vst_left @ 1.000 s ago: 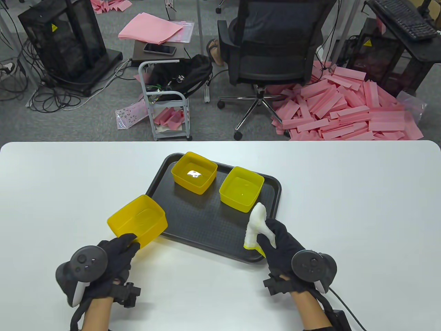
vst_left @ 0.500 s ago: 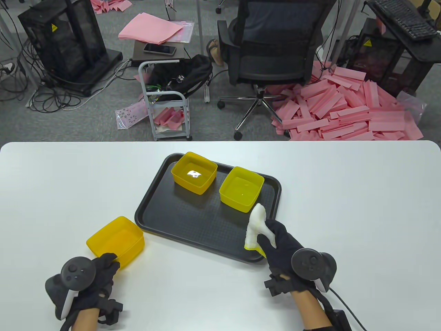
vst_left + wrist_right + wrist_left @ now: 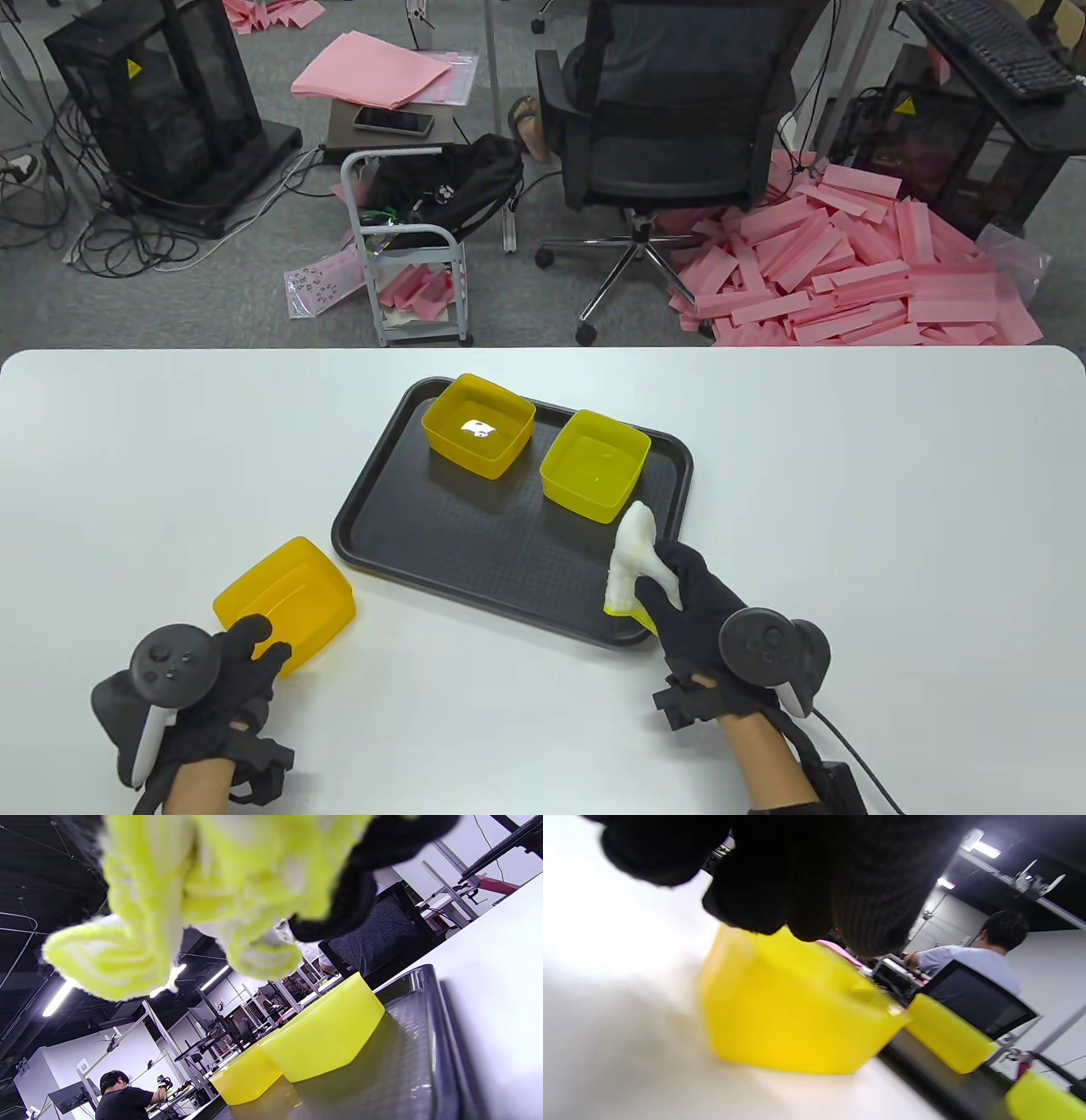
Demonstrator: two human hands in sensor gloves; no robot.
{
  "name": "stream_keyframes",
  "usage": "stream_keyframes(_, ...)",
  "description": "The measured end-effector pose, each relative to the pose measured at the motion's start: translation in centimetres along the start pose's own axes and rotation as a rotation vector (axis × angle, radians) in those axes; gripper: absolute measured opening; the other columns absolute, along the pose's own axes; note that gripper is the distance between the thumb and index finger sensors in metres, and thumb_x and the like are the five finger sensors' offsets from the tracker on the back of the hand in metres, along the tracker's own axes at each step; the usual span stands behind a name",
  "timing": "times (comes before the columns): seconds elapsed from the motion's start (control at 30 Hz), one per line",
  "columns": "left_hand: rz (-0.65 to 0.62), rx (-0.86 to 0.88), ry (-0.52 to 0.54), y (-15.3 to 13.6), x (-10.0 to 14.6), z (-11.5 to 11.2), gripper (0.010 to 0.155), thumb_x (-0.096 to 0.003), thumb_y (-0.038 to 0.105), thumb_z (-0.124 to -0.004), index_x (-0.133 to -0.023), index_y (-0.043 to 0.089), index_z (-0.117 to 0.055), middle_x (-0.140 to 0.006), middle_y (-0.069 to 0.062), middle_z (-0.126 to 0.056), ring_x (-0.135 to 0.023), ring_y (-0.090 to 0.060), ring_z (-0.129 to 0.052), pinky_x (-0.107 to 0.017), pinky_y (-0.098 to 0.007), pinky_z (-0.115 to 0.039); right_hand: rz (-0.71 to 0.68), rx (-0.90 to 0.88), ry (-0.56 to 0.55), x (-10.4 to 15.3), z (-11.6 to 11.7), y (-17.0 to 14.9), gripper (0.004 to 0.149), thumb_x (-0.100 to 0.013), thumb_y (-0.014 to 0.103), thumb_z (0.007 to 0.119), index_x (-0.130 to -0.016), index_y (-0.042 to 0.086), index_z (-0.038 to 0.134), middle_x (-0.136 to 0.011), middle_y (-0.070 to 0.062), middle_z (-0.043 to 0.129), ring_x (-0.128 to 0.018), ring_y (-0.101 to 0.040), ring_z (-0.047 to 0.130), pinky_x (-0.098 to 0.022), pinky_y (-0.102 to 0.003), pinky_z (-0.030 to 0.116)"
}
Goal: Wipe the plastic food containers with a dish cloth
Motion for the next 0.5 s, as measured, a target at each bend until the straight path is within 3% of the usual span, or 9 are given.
stream_keyframes(0.2,-0.154,-0.017,0.023,6.4,-0.2,0.9,0.056,-0.0461,0.05,-0.085,-0.095,0.024,-0.088,-0.07,-0.015,-0.097,-0.055,-0.042,-0.088,-0.044,-0.057,-0.071,0.022,-0.008,-0.015,-0.2,-0.5,-0.6,0.057,-0.055,0.051,0.076,-0.1,0.021,0.059,-0.078,0.001,0.087,-0.049,-0.029,0.096,-0.028,-0.035,0.086)
stream_keyframes(0.37,-0.277,-0.045,-0.035,12.5,-1.4,-1.8,0.056,-0.0469,0.052,-0.082,-0.095,0.025,-0.088,-0.071,-0.013,-0.097,-0.056,-0.041,-0.089,-0.045,-0.056,-0.071,0.047,-0.011,-0.031,-0.3,-1.1,-1.2,0.057,-0.055,0.051,0.076,-0.1,0.021,0.059,-0.078,0.0,0.087,-0.05,-0.029,0.096,-0.028,-0.035,0.086)
stream_keyframes(0.5,-0.37,-0.071,-0.103,17.8,-2.6,-5.2,0.056,-0.0472,0.053,-0.082,-0.096,0.026,-0.087,-0.072,-0.013,-0.097,-0.057,-0.041,-0.089,-0.045,-0.056,-0.072,0.066,-0.019,-0.044,-0.3,-1.6,-1.7,0.057,-0.055,0.051,0.076,-0.1,0.021,0.059,-0.078,0.0,0.087,-0.05,-0.029,0.096,-0.028,-0.035,0.086)
Point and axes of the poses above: the tracker on the back of each hand, its own y axis roughly to the thumb side, its own x axis roughly from the fingertips to the wrist, z = x × y, the point moved 2 cm from there along -x, roughly from the wrist to the fingertips
